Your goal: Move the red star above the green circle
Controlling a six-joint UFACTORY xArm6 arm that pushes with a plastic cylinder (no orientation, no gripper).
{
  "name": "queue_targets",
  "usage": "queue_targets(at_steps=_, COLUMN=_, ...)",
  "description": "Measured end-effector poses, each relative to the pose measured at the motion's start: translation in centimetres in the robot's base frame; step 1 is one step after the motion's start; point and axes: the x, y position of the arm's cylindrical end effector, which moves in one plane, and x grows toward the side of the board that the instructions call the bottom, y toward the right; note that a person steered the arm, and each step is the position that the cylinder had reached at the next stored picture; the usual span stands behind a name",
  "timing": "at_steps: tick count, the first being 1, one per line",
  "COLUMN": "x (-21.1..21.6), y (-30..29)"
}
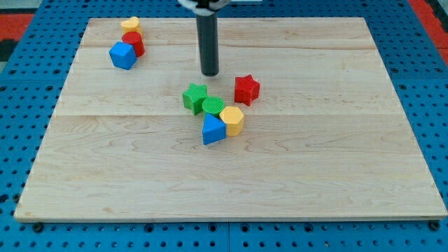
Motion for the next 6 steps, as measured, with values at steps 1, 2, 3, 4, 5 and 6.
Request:
queue_targets(at_steps=1, x=3.6, y=4.3)
queue_targets(at_steps=2, x=6.5, y=4.5)
queue_targets(at_steps=3, x=5.2, y=7.3)
queue_targets(at_steps=4, x=7.1, y=13.8)
queue_targets(at_steps=5, x=10.4, y=11.7)
queue_targets(at_steps=6, x=9.3, y=5.9)
